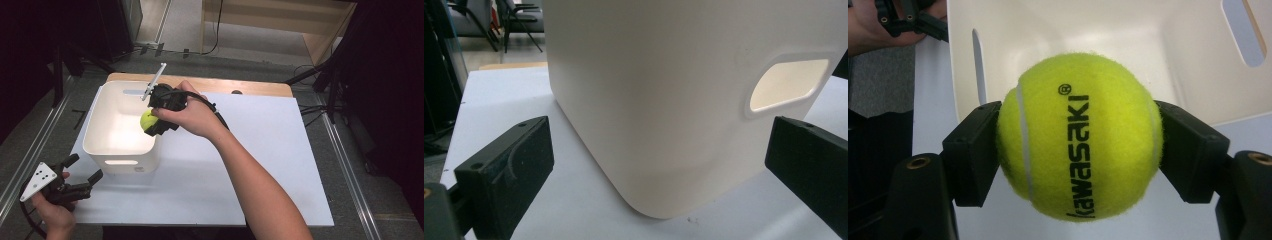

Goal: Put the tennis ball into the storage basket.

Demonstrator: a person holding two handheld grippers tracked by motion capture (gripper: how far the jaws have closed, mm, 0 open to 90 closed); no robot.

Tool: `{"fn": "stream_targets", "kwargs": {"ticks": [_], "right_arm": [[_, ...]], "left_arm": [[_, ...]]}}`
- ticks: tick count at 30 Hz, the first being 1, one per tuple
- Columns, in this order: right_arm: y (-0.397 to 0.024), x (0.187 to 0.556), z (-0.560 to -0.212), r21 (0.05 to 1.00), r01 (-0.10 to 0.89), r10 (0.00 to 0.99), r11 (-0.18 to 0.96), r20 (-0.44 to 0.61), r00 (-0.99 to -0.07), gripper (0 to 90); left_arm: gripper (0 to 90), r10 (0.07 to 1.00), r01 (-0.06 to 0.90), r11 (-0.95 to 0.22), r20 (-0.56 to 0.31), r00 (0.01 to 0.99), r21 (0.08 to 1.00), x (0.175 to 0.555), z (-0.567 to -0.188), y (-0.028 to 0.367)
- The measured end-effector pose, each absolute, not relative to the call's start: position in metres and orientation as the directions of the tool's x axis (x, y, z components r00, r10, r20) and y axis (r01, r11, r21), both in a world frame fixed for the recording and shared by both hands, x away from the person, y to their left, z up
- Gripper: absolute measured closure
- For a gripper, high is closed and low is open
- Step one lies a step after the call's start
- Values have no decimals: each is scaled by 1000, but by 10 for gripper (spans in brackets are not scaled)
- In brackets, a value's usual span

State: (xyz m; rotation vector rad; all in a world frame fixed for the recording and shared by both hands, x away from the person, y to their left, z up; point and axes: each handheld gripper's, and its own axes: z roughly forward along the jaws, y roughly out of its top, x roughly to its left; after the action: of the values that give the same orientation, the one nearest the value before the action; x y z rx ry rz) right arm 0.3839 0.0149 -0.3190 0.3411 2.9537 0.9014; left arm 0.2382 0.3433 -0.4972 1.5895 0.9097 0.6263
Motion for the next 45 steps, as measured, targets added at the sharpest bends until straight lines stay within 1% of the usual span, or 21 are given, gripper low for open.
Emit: {"fn": "stream_targets", "kwargs": {"ticks": [10,18,29,31,40,43,45], "right_arm": [[30,383,-323,544,198,218,816,28,-976,239],[40,383,-333,530,183,205,828,18,-979,238],[52,383,-348,515,184,215,837,0,-977,235],[53,383,-351,507,179,217,843,-16,-976,235],[58,381,-363,477,167,198,863,-15,-980,230],[59,380,-364,475,158,190,865,-19,-982,212],[57,380,-363,487,159,192,858,-17,-981,135]], "left_arm": [[0,826,222,-59,-77,559,973,238,-497,343],[0,825,222,-61,-76,559,973,238,-497,344],[0,824,221,-58,-78,561,974,238,-497,344],[0,824,221,-59,-77,561,973,238,-497,344],[0,824,221,-58,-78,561,974,238,-497,343],[0,824,221,-59,-77,562,974,238,-497,343],[0,824,221,-59,-77,562,974,238,-497,343]]}}
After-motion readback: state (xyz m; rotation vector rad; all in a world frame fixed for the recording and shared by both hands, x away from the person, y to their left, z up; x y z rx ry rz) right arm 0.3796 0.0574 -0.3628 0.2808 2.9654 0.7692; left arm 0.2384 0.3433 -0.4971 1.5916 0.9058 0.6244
